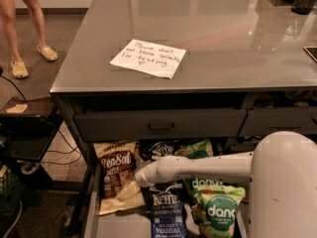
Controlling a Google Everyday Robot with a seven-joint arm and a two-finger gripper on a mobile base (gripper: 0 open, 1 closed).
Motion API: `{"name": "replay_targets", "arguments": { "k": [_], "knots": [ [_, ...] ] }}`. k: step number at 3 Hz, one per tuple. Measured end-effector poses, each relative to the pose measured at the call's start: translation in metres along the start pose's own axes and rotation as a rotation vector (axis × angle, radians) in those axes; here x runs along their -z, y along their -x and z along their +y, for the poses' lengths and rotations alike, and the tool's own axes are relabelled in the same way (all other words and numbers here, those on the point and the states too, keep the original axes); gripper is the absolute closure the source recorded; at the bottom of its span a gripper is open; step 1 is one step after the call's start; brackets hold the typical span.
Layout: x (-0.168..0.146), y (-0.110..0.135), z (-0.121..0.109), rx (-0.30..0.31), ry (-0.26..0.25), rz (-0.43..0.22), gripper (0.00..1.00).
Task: Pick brown chip bag from middle drawer and place on counter
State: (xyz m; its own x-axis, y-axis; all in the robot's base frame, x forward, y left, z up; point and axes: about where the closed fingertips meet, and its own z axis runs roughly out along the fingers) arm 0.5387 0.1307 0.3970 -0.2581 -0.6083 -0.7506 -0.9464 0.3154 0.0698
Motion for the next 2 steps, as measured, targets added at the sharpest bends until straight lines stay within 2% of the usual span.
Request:
{"name": "replay_targets", "arguments": {
  "k": [1, 2],
  "knots": [
    [-0.020, 0.004, -0.006, -0.002, 0.028, -0.023, 0.17],
    [-0.026, 0.018, 0.004, -0.008, 0.063, -0.026, 0.39]
  ]
}}
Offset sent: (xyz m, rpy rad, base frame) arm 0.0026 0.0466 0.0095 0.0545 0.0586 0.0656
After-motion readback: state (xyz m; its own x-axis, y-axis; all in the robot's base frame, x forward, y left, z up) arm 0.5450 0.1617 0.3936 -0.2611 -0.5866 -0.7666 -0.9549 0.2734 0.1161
